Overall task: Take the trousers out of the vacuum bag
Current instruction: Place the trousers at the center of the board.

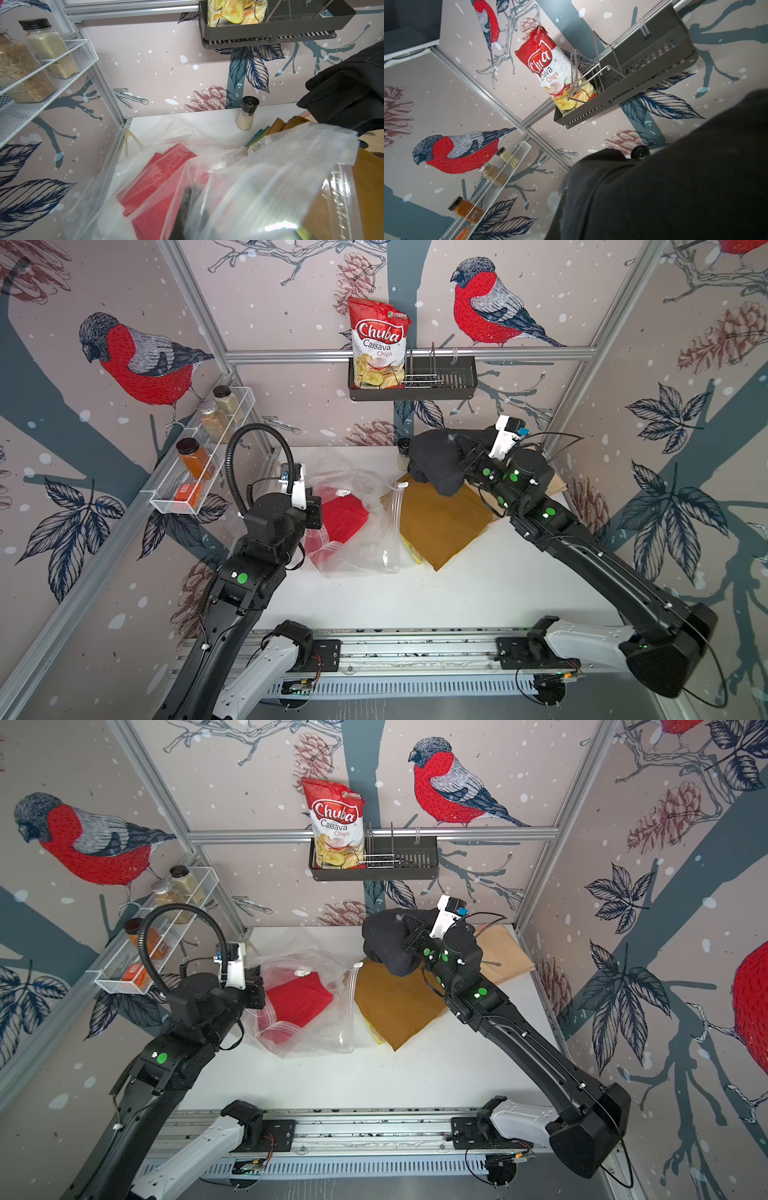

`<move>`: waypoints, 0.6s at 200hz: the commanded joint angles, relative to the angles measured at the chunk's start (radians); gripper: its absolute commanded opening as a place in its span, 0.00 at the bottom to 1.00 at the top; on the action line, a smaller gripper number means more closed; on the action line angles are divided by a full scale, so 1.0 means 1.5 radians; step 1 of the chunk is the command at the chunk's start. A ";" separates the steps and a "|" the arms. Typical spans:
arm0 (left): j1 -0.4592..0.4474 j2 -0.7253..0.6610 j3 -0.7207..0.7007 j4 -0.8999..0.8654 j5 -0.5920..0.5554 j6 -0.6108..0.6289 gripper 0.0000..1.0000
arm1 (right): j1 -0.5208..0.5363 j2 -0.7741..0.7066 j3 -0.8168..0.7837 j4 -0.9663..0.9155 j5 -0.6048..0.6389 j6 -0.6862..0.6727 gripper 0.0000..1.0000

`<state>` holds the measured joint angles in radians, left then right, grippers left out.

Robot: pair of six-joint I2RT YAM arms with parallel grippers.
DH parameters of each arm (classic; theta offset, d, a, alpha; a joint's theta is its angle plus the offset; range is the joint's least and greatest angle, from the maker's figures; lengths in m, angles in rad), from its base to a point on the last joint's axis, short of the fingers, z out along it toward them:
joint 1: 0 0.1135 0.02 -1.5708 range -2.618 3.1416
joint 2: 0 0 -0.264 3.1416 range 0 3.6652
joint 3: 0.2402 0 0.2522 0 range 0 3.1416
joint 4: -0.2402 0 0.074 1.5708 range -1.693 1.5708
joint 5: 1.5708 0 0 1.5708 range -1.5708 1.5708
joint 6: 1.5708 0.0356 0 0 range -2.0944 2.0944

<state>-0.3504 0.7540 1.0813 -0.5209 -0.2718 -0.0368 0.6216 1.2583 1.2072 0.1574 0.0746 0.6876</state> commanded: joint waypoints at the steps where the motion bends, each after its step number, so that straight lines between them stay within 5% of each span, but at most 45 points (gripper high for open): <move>1: 0.002 -0.008 0.014 0.000 -0.033 -0.001 0.00 | -0.027 0.045 0.021 0.124 -0.094 0.034 0.00; 75: 0.002 -0.023 0.013 -0.010 -0.048 0.009 0.00 | -0.070 0.216 0.162 0.168 -0.269 0.037 0.00; 120: 0.002 -0.022 0.012 -0.007 -0.041 0.013 0.00 | -0.047 0.129 -0.039 0.233 -0.223 0.124 0.00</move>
<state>-0.3492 0.7212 1.0946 -0.5617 -0.3210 -0.0254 0.5220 1.5360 1.3025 0.3233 -0.2913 0.7738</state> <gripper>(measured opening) 0.056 0.138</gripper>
